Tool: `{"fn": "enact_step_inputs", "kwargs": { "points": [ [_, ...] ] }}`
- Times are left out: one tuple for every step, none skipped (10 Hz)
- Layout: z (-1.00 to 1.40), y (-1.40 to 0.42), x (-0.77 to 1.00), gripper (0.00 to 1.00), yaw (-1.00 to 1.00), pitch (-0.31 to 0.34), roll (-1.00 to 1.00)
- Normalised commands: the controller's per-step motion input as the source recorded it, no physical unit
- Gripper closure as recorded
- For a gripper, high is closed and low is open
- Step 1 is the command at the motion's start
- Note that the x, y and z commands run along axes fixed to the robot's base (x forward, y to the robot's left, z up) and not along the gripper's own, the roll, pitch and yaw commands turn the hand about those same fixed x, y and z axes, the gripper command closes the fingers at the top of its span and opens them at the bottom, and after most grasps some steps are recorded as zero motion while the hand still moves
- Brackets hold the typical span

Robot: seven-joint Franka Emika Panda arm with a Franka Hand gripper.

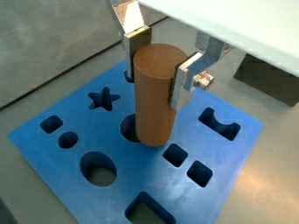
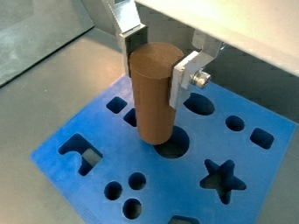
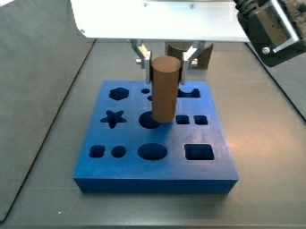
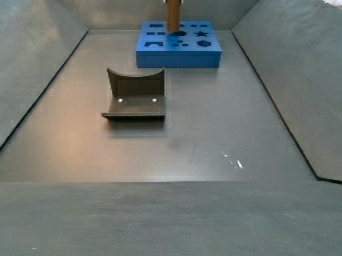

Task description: Insert the round object.

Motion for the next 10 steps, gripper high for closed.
{"fn": "enact_step_inputs", "kwargs": {
  "points": [
    [-0.15, 0.0, -0.05, 1.0, 0.0, 0.0, 0.0],
    [-0.17, 0.0, -0.12, 1.0, 0.0, -0.004, 0.0],
    [-0.18, 0.0, -0.32, 1.0, -0.05, -0.034, 0.0],
    [-0.18, 0.0, -0.27, 1.0, -0.05, -0.027, -0.02],
    [-0.16, 0.0, -0.17, 1.0, -0.02, -0.023, -0.05],
    [-0.19, -0.03, 0.0, 1.0, -0.01, -0.003, -0.05],
    [-0.21, -0.02, 0.0, 1.0, -0.03, 0.0, -0.01],
    [-0.25, -0.02, 0.0, 1.0, -0.02, 0.0, -0.03],
    [-0.22, -0.07, 0.0, 1.0, -0.06, 0.0, -0.08],
    [-0.21, -0.03, 0.0, 1.0, -0.05, 0.0, -0.14]
  ]
}}
